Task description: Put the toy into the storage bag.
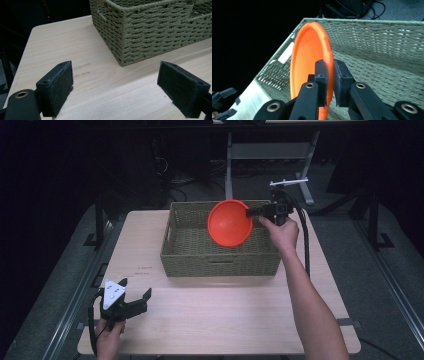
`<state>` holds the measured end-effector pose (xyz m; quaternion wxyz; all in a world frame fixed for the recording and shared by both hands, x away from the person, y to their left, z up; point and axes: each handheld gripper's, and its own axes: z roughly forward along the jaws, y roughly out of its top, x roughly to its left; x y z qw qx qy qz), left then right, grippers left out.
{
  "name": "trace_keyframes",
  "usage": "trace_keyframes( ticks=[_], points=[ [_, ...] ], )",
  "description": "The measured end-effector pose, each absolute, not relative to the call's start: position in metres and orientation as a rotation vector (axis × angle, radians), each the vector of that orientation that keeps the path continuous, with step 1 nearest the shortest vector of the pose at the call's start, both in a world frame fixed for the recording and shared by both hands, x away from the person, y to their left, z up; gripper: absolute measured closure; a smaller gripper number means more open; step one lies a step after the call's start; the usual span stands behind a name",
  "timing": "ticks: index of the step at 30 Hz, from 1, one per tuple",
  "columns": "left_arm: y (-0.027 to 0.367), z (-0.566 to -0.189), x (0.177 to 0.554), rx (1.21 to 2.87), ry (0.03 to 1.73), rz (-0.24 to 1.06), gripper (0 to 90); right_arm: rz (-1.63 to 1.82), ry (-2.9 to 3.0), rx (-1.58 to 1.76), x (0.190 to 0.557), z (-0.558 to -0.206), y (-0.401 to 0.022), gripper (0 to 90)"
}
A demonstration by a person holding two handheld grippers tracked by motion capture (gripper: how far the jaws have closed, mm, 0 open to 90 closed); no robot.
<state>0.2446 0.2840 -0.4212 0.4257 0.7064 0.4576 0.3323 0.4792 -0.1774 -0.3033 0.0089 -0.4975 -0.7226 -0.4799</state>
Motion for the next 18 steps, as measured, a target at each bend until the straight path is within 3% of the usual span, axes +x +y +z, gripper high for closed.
trace_keyframes(
  ticks=[18],
  points=[
    [0.284,-0.421,0.245,1.765,1.149,0.830,12.8,-1.366,-2.264,-1.644,0.496,-0.334,-0.174,82.0]
  ],
)
